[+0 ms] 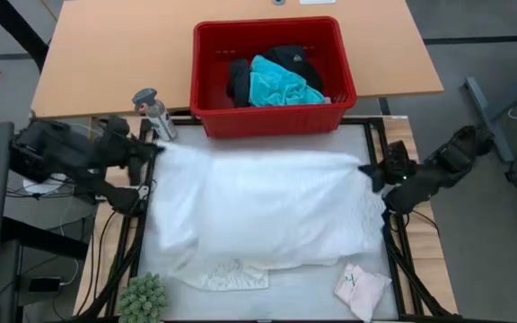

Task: Fold Laundry from Bin
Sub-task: Fold the white blouse

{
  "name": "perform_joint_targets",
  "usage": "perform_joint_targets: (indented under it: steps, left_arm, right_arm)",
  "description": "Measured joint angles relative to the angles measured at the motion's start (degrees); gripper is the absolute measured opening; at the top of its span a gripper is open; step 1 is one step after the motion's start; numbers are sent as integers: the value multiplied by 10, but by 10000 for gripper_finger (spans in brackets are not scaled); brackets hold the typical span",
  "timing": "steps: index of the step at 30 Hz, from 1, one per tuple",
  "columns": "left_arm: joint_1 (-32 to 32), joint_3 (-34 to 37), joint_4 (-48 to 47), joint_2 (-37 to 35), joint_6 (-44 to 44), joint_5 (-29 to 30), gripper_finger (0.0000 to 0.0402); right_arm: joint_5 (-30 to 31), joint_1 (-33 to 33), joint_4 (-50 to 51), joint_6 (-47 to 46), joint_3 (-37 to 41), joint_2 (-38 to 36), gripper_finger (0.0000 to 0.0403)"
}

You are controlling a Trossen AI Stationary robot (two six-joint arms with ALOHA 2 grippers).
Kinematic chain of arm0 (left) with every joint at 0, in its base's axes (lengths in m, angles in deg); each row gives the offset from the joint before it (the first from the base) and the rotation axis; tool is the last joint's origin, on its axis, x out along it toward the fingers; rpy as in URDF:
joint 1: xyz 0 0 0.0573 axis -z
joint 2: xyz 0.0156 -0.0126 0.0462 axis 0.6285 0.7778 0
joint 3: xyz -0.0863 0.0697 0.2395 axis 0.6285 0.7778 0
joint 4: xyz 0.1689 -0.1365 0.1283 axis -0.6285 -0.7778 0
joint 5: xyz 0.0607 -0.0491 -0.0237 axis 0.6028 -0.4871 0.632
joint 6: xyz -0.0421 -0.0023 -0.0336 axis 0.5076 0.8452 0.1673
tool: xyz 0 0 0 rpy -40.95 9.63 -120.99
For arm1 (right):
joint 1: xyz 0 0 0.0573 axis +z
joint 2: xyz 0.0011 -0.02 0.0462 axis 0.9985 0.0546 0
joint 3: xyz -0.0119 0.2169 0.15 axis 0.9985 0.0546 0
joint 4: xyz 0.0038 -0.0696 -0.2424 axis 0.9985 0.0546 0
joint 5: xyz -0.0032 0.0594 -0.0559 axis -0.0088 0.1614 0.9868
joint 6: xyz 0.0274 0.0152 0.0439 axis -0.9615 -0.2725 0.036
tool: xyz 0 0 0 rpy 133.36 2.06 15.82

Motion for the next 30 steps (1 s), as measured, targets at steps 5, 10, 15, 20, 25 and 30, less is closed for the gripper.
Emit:
perform_joint_targets:
  steps: [5, 10, 15, 20, 25, 30]
  left_arm:
    - [-50, 101, -162, -4, 126, 97, 0]
    - [-75, 265, -71, -50, 134, 78, 0]
    - [-76, 375, 36, -59, 130, 87, 0]
    - [-75, 428, 102, -50, 133, 73, 0]
    - [-62, 430, 166, -50, 122, -19, 0]
    - [-33, 429, 244, -45, 116, -165, 0]
  right_arm:
    - [10, -60, 15, -59, 63, 25, 24]
    - [-3, -134, -67, 27, 107, 37, 24]
    - [27, -201, -92, 60, 133, 84, 24]
    - [6, -249, -112, 95, 149, 140, 24]
    - [-80, -233, -184, 181, 148, 190, 24]
    - [-148, -175, -221, 175, 132, 216, 24]
